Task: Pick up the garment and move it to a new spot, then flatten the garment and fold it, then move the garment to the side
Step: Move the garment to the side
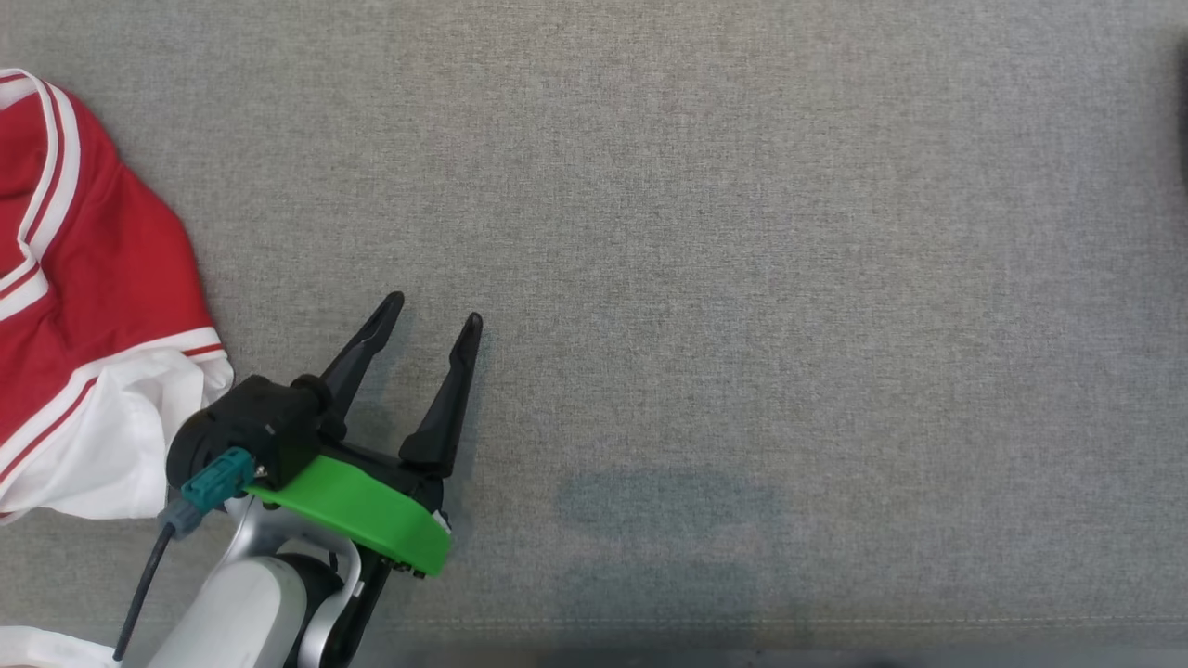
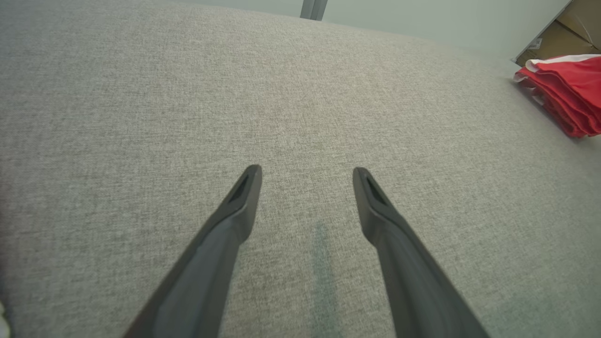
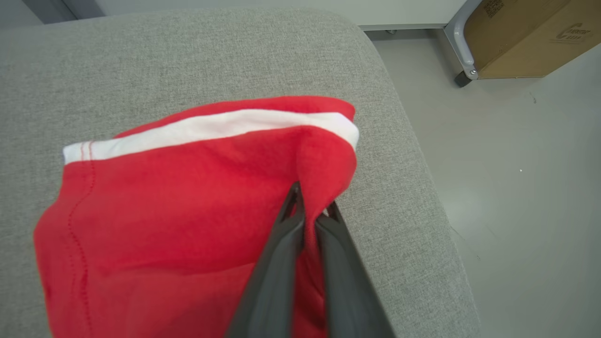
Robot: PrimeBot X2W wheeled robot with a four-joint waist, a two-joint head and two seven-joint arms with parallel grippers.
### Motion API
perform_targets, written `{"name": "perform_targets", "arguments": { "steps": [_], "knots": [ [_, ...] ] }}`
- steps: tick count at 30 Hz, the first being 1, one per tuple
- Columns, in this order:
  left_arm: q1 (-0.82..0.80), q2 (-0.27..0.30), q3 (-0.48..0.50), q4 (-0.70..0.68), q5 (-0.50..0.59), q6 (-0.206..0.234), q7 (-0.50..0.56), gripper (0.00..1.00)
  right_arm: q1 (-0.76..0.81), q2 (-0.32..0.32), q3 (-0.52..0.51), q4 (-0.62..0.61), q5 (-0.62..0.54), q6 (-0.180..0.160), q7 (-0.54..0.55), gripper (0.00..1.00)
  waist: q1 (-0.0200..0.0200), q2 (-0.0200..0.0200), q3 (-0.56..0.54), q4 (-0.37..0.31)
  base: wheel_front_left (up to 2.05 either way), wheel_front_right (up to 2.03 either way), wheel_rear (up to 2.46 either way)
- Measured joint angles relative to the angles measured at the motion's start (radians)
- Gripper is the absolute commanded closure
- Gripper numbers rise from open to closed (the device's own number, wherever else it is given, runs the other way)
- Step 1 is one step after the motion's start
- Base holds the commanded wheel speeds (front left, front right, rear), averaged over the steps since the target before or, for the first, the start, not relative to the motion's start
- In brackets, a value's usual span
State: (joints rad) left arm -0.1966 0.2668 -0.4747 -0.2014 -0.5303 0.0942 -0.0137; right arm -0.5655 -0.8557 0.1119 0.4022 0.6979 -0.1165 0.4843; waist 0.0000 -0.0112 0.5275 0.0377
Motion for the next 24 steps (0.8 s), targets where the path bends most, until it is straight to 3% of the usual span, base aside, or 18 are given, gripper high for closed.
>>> {"name": "perform_targets", "arguments": {
  "steps": [1,13,24],
  "knots": [
    [0.000,0.000,0.005,0.000,0.000,0.003,0.000,0.00,-0.001,0.000,0.000,0.009,-0.016,-0.001,-0.010,0.00,0.0000,0.0000,0.000,-0.002,0.00,0.00,0.00],
    [0.000,-0.001,0.018,0.021,0.000,0.003,-0.006,0.00,-0.022,0.013,0.044,0.082,-0.129,-0.007,-0.123,0.00,0.0000,0.0000,-0.019,-0.042,0.00,0.00,0.00],
    [0.000,0.002,0.063,0.095,-0.005,0.003,-0.069,0.00,-0.075,0.120,0.033,-0.051,-0.161,-0.007,-0.424,0.00,0.0000,0.0000,-0.117,-0.091,0.00,0.00,0.00]
  ]
}}
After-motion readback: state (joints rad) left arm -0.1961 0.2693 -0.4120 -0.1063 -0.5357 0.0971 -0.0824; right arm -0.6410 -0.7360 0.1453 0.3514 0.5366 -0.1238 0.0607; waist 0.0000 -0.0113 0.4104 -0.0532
